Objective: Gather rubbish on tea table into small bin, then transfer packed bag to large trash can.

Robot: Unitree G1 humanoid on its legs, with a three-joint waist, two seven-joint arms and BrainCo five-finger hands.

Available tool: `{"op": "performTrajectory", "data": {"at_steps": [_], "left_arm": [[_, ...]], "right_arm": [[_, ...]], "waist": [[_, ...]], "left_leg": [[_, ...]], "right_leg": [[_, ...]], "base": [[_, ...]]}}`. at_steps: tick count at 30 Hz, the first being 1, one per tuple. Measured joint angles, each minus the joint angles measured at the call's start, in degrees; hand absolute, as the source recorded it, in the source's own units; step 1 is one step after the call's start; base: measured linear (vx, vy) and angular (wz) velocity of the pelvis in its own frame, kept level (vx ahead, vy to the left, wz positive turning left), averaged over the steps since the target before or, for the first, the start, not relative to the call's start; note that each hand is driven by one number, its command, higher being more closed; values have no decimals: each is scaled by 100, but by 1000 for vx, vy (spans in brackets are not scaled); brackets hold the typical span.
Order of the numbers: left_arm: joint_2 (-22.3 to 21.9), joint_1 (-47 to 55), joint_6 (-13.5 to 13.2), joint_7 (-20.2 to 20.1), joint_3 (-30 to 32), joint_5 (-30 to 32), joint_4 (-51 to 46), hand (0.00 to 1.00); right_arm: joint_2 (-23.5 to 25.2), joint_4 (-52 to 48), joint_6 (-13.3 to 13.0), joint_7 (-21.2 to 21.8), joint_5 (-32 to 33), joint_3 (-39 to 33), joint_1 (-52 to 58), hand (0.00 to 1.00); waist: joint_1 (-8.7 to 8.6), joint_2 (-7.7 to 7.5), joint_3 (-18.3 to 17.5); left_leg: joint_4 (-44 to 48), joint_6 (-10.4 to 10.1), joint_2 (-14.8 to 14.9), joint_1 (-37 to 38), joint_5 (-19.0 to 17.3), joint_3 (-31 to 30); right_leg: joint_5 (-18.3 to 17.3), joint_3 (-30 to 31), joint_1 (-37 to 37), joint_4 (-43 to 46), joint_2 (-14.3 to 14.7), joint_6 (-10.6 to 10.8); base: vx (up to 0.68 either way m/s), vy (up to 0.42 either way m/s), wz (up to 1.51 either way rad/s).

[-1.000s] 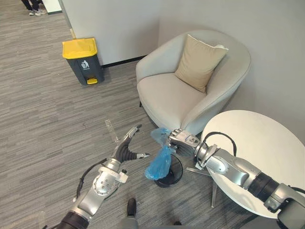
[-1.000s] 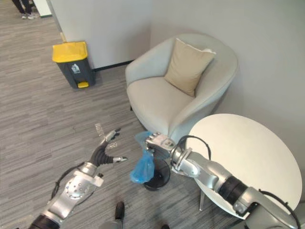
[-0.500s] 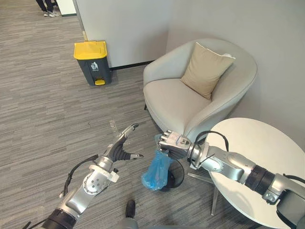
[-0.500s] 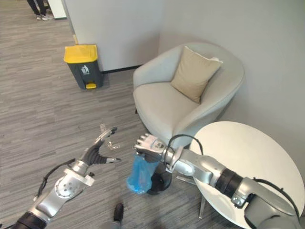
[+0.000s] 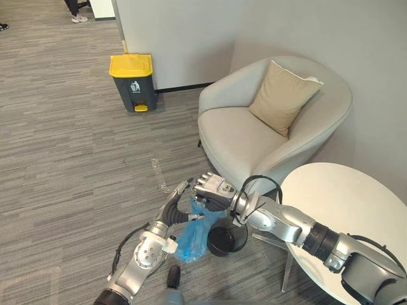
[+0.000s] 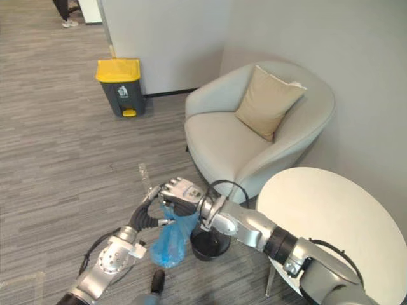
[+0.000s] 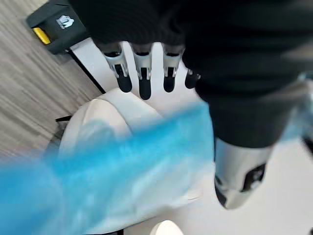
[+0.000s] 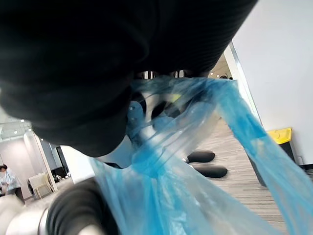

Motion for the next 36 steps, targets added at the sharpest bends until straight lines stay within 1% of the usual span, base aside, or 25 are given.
{"op": "performTrajectory", "data": {"at_steps": [2, 6, 7, 10, 12, 17, 22, 27, 31, 32, 36], "left_arm": [[-148, 99, 67, 85, 7, 98, 7, 0], [-408, 156, 91, 251, 187, 215, 24, 0], [-434, 156, 111, 348, 218, 215, 31, 0], [-468, 157, 189, 420, 220, 228, 33, 0], [-577, 195, 230, 487, 287, 325, 59, 0], [-696, 218, 330, 700, 384, 616, 120, 0], [-844, 250, 436, 760, 433, 661, 238, 0], [-937, 251, 470, 916, 434, 765, 339, 0], [-1010, 194, 475, 1003, 430, 766, 502, 0], [-1008, 173, 477, 1028, 434, 767, 574, 100], [-1016, 131, 524, 1255, 635, 815, 853, 100]], "right_arm": [[213, 10, 41, 0, 65, -199, 1, 100], [468, 10, 122, -5, 119, -382, 1, 100], [548, 28, 146, -5, 119, -384, 1, 100], [661, 34, 161, -5, 150, -405, 3, 100], [795, 34, 183, -4, 174, -430, 3, 100], [1033, 26, 197, -2, 455, -492, 2, 100], [1155, -142, 222, 2, 801, -718, 0, 100], [1239, -576, 242, 33, 1276, -876, -2, 100], [1305, -807, 239, 178, 1518, -866, -2, 100], [1310, -831, 242, 215, 1575, -853, -1, 100], [1299, -1191, 255, 452, 2071, -564, 11, 100]], "waist": [[31, -5, 3], [77, -43, 23], [81, -71, 35], [85, -135, 52], [87, -184, 61], [87, -196, 60], [92, -217, 73], [90, -252, 143], [81, -289, 170], [80, -286, 172], [74, -282, 180]], "left_leg": [[0, -1, 3, 0, 1, -9], [0, -11, 3, 19, 13, -44], [0, -15, 8, 40, 15, -53], [0, -16, 23, 55, 15, -70], [0, -17, 37, 54, 15, -72], [0, -20, 55, 56, 18, -74], [0, -32, 81, 66, 25, -74], [0, -52, 108, 151, 13, -57], [0, -88, 147, 161, -2, -43], [0, -89, 154, 161, -2, -37], [0, -121, 166, 203, -1, -18]], "right_leg": [[-3, -4, 2, 5, 5, -1], [-42, -14, 5, 76, 3, -7], [-57, -17, 22, 90, 6, -13], [-71, -30, 43, 94, 23, -29], [-73, -31, 43, 94, 35, -31], [-73, -30, 48, 96, 55, -32], [-77, -26, 56, 95, 79, -44], [-86, -3, 133, 89, 99, -61], [-90, 11, 138, 79, 117, -69], [-88, 16, 134, 79, 120, -71], [-89, 41, 155, 82, 133, -80]], "base": [[0, 0, 0], [-8, -14, 3], [0, 0, 0], [0, 0, 0], [0, 0, 0], [0, 0, 0], [0, 0, 0], [-5, -10, -1], [-4, -6, -1], [-1, -17, -3], [11, -20, -4]]}}
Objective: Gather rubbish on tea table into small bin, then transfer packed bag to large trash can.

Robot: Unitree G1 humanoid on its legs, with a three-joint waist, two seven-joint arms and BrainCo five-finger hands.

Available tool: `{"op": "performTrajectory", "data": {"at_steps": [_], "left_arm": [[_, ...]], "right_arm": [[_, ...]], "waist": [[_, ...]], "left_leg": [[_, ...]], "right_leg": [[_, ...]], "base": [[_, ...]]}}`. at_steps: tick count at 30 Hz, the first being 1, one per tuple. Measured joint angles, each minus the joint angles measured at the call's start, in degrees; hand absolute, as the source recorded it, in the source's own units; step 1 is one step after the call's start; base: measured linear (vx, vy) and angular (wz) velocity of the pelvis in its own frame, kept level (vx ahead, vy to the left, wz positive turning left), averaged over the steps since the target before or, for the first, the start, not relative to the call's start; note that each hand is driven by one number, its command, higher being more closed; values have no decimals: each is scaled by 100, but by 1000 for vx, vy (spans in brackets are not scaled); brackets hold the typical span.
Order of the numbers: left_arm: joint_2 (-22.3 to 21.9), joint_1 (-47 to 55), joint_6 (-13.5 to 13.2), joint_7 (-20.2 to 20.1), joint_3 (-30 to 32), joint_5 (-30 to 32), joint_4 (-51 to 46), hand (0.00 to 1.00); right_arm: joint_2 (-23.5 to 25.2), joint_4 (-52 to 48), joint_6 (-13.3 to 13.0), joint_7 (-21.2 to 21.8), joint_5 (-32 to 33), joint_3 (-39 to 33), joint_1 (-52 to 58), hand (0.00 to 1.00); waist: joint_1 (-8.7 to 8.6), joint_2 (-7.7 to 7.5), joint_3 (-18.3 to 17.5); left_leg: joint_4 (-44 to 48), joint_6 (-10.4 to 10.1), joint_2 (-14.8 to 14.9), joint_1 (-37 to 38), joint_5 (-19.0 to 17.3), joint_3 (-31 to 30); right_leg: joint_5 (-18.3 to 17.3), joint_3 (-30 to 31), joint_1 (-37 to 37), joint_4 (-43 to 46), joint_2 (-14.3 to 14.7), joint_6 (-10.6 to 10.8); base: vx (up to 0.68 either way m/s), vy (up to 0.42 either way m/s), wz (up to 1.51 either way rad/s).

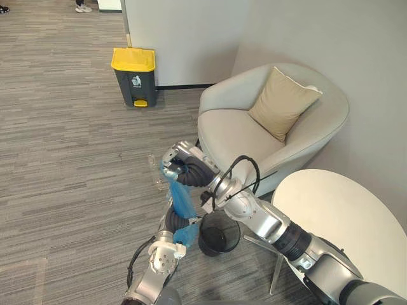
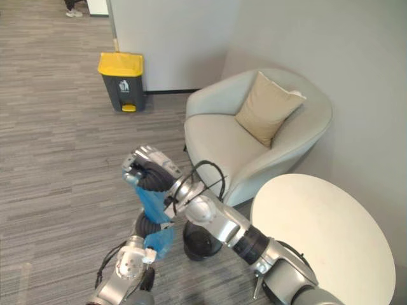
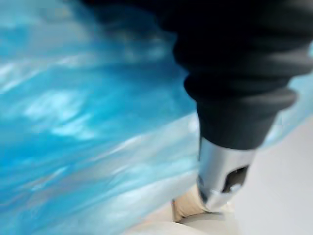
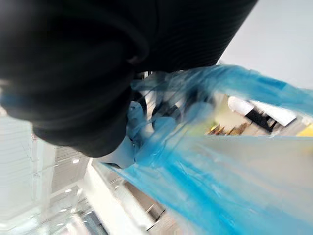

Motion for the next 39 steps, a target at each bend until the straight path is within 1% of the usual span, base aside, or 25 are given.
{"op": "performTrajectory", "data": {"at_steps": [2, 3, 6, 8, 11, 14, 17, 19, 20, 23, 26, 28, 34, 35, 37, 39], "left_arm": [[-25, 34, 69, 87, 9, 80, 61, 100], [-52, 63, 83, 86, -9, 85, 59, 100], [-111, 101, 215, 54, -102, 109, -145, 100], [-130, 169, 230, 0, -88, 103, -382, 100], [-155, 212, 228, -42, -80, 35, -573, 100], [-206, 210, 228, -48, -92, -176, -588, 100], [-205, 205, 224, -57, -91, -414, -626, 100], [-202, 203, 218, -62, -88, -575, -742, 100], [-200, 199, 210, -63, -85, -643, -813, 100], [-200, 190, 179, -94, -86, -822, -941, 100], [-198, 184, 156, -170, -69, -959, -992, 100], [-198, 183, 156, -174, -50, -990, -995, 100], [-193, 188, 156, -203, 55, -1079, -1023, 100], [-199, 227, 156, -230, 128, -1080, -1092, 100], [-201, 242, 156, -285, 227, -1081, -1185, 100], [-201, 248, 156, -285, 328, -1082, -1209, 100]], "right_arm": [[4, -191, -6, 35, 56, 160, 1, 100], [17, -209, -55, 96, 58, 179, 13, 100], [27, -227, -88, 102, 61, 187, 51, 100], [71, -377, -103, 108, 67, 147, 248, 100], [68, -407, -174, 161, 98, 99, 536, 100], [-95, -342, -188, 251, 118, 93, 876, 100], [-269, 43, -205, 332, 25, 92, 1049, 100], [-339, 271, -201, 332, -189, 89, 1184, 100], [-386, 319, -176, 332, -274, 73, 1288, 0], [-497, 321, -169, 317, -545, -10, 1486, 0], [-493, 332, -157, 204, -838, -348, 1684, 0], [-499, 333, -148, 141, -871, -471, 1744, 0], [-515, 331, -101, -109, -1323, -1053, 2012, 0], [-533, 326, -93, -186, -1459, -1223, 2025, 0], [-542, 224, -87, -386, -1640, -1613, 2163, 0], [-549, 114, -46, -674, -1832, -2027, 2309, 0]], "waist": [[-5, 10, 39], [-12, 16, 56], [-14, 21, 92], [-25, 18, 97], [-57, 20, 98], [-98, 21, 98], [-149, 42, 112], [-159, 54, 119], [-160, 58, 122], [-165, 91, 143], [-176, 146, 150], [-177, 150, 149], [-208, 157, 147], [-241, 167, 145], [-250, 193, 139], [-279, 258, 131]], "left_leg": [[-1, -9, -6, 40, -7, 7], [-1, -25, -9, 56, -21, 14], [-2, -42, -16, 55, -35, 37], [-2, -38, -21, 54, -38, 53], [-1, -64, -36, 54, -18, 66], [0, -65, -60, 55, -6, 58], [0, -64, -55, 50, -6, 61], [-1, -64, -46, 49, -7, 64], [-1, -61, -40, 49, -10, 65], [-1, -29, -32, 49, -32, 66], [-1, -24, -27, 49, -35, 89], [-1, -24, -25, 49, -35, 103], [-1, -23, -31, 48, -35, 138], [-1, -30, -35, 48, -30, 139], [-1, -43, -48, 48, -20, 139], [-1, -44, -70, 49, -16, 142]], "right_leg": [[-2, -1, 28, -7, -5, 0], [-12, 0, 33, -11, -9, 0], [-84, 1, -6, -31, -20, 45], [-78, 24, -8, -57, -23, 47], [-20, 41, 2, -103, -22, -9], [-7, 38, 41, -108, -32, -6], [-7, 52, 51, -104, -25, -7], [-8, 62, 49, -99, -18, -9], [-9, 64, 48, -98, -15, -10], [-10, 73, 43, -88, -15, -10], [-16, 100, 18, -52, -16, -12], [-27, 117, -4, -20, -18, -14], [-42, 154, -48, 23, -22, -16], [-41, 154, -49, 23, -26, -16], [-41, 153, -49, 23, -37, -17], [-39, 153, -52, 20, -57, -15]], "base": [[0, 0, 0], [0, 0, 0], [-32, -3, -1], [20, -7, -5], [41, -11, -2], [57, -16, 2], [27, -8, -1], [0, 0, 0], [0, 0, 0], [0, 0, 0], [-2, -1, -3], [-4, -5, -5], [-1, -2, -2], [0, 0, 0], [0, 0, 0], [0, 0, 0]]}}
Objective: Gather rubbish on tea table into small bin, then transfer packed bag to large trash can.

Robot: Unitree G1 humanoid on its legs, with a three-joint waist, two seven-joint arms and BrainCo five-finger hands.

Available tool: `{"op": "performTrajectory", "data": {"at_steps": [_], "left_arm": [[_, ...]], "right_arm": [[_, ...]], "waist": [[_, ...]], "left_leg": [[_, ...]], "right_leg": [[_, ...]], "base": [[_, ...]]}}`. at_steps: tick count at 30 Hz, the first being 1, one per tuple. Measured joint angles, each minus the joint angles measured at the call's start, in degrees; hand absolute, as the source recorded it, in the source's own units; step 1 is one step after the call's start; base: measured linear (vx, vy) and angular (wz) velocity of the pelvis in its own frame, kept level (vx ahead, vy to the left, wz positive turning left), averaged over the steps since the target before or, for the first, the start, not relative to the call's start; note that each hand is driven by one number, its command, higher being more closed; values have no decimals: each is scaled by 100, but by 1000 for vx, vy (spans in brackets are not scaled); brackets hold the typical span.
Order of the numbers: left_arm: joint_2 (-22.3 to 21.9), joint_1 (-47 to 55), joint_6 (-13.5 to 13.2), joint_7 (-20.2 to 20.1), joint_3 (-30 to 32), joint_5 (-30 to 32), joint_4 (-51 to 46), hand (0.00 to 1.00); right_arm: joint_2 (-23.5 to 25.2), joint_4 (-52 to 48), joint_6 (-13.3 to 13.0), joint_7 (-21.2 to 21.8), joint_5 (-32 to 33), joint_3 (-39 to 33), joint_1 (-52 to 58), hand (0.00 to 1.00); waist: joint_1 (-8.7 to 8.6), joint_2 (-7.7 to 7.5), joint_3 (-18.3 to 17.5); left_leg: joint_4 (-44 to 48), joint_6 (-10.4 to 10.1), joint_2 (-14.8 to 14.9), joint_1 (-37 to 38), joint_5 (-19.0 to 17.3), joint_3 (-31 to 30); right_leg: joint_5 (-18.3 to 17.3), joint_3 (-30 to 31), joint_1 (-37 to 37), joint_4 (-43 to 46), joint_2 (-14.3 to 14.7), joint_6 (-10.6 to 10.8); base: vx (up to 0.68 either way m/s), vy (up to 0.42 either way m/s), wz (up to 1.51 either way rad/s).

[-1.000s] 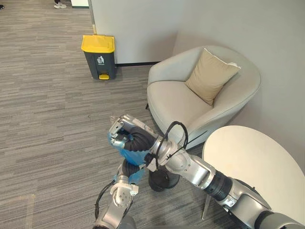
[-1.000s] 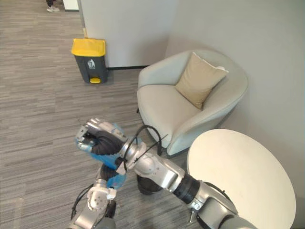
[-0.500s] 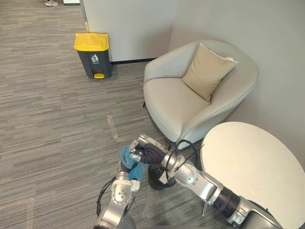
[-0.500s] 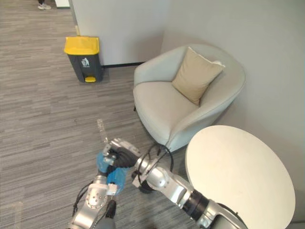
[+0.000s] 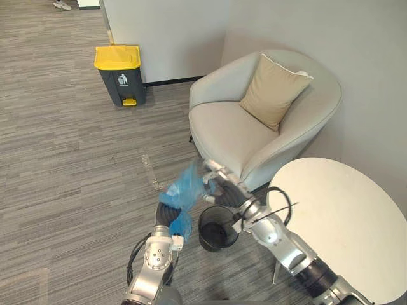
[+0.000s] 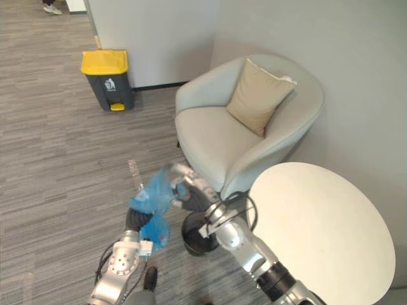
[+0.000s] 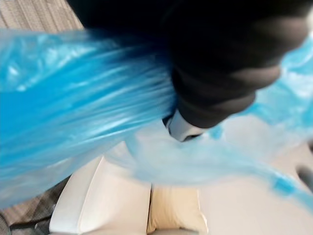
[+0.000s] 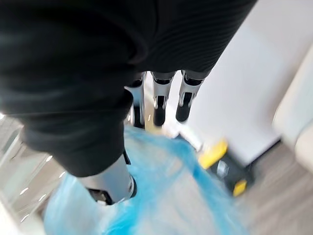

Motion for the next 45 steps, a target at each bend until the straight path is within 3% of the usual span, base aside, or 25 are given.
{"op": "performTrajectory", "data": {"at_steps": [6, 13, 21, 28, 32, 39, 45], "left_arm": [[-9, 244, 0, -1, 163, 0, -147, 100], [-128, 478, 0, -15, 371, -206, -78, 100], [-69, 462, 19, -435, 532, -723, 1167, 100], [-8, 433, 66, -773, 616, -913, 2246, 100], [-27, 429, 140, -799, 734, -1019, 2723, 100], [-37, 431, 201, -885, 983, -1103, 3154, 100], [-34, 371, 220, -884, 988, -1103, 3501, 100]], "right_arm": [[168, -435, 45, -523, -284, -797, 568, 0], [1027, -325, 78, -751, 94, -1759, 1453, 0], [1535, 2362, 468, -154, 1482, -2419, 1763, 0], [1629, 3927, 564, 119, 1948, -2629, 1721, 0], [1637, 4504, 612, 206, 2284, -2830, 1648, 0], [1643, 4666, 668, 216, 2415, -2831, 1624, 0], [1693, 4943, 684, 213, 2453, -2827, 1432, 0]], "waist": [[-52, 103, -30], [-191, 190, -68], [-319, 281, -94], [-344, 364, -97], [-352, 404, -71], [-371, 390, -35], [-372, 289, 29]], "left_leg": [[0, 5, -22, 2, -4, 23], [0, 16, -19, 1, -27, 40], [0, -18, -29, 3, -83, 146], [-1, -30, -39, 166, -143, 172], [-1, -25, -46, 246, -175, 201], [-2, -34, -94, 337, -231, 225], [-3, 9, -176, 356, -265, 239]], "right_leg": [[7, 7, -30, -38, -19, 5], [5, 18, -27, -103, -25, 7], [19, 112, -58, -143, -43, 25], [17, 117, 128, -197, -43, 27], [9, 137, 216, -235, -52, 37], [-29, 150, 294, -250, -106, 82], [-57, 153, 314, -238, -190, 120]], "base": [[0, 0, 0], [-1, 0, -1], [17, -1, -6], [32, -9, -1], [1, -1, -1], [0, 1, 0], [16, 5, 1]]}}
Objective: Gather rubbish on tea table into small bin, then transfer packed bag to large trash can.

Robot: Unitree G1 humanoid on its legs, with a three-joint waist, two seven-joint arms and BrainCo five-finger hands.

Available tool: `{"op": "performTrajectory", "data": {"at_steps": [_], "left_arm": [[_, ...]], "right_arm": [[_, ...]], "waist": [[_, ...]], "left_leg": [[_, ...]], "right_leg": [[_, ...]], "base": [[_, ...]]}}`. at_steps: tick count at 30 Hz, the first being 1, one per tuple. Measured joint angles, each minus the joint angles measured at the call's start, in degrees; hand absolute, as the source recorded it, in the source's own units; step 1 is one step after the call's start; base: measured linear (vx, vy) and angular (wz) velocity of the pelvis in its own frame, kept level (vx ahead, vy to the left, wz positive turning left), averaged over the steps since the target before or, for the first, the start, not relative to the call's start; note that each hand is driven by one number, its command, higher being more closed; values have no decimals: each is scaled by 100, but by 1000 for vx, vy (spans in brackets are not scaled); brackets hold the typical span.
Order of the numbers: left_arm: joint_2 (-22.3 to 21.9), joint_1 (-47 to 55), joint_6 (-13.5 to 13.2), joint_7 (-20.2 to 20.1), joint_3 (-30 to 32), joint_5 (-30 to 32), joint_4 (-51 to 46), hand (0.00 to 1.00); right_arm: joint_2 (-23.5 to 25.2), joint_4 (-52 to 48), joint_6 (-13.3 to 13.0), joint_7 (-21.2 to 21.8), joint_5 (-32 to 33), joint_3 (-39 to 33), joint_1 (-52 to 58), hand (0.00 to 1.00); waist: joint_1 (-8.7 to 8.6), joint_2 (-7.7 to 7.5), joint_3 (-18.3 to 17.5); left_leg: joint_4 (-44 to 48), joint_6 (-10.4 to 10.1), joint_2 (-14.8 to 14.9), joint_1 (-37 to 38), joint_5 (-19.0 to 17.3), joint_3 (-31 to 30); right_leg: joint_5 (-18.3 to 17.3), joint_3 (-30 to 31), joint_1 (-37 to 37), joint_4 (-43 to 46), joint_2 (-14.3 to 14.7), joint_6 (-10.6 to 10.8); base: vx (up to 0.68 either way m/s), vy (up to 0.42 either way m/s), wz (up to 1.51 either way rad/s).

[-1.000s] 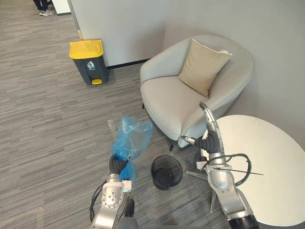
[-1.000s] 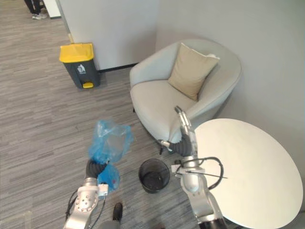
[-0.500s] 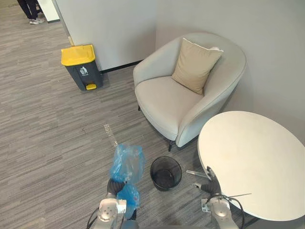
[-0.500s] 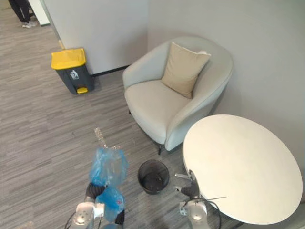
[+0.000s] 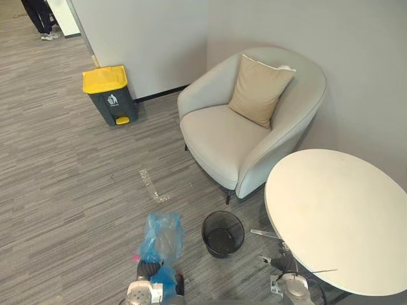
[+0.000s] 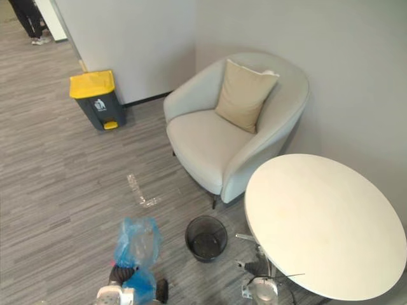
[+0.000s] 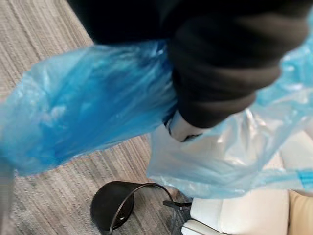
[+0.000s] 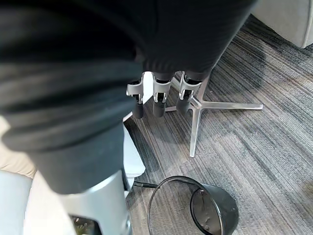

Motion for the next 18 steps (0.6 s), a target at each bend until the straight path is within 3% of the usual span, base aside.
{"op": "performTrajectory", "data": {"at_steps": [9, 13, 16, 17, 18], "left_arm": [[-2, -125, 24, 0, -2, -7, 373, 100], [-33, -233, 23, 1, -1, -14, 377, 100], [-102, -355, 20, 4, -5, -71, 65, 100], [-91, -359, 21, 5, -18, -110, -38, 100], [-161, -382, 15, 8, -134, -129, -160, 100]], "right_arm": [[72, 354, 57, -5, -28, 0, -82, 0], [11, 446, 144, -38, -45, 0, -170, 0], [-122, 450, 169, -122, -45, -13, -423, 0], [-118, 449, 177, -139, -49, -36, -519, 0], [-150, 445, 200, -193, -70, -110, -651, 0]], "waist": [[-18, -44, 78], [-67, 28, 229], [-63, 72, 480], [-65, 33, 525], [-81, 112, 643]], "left_leg": [[0, 17, -96, 76, -35, -187], [37, 59, -191, -267, 94, -508], [62, 206, -386, -839, 566, -726], [75, 328, -493, -981, 842, -658], [47, 510, -519, -1040, 1186, -538]], "right_leg": [[-36, -203, 235, -73, -50, 26], [-182, -566, -9, 195, -127, 45], [-314, -1058, -410, 669, -300, 48], [-322, -1115, -507, 805, -371, 21], [-391, -1088, -720, 1128, -379, -112]], "base": [[18, -3, 11], [-35, -2, 51], [-37, 22, 95], [-100, 66, 102], [-215, 90, 137]]}}
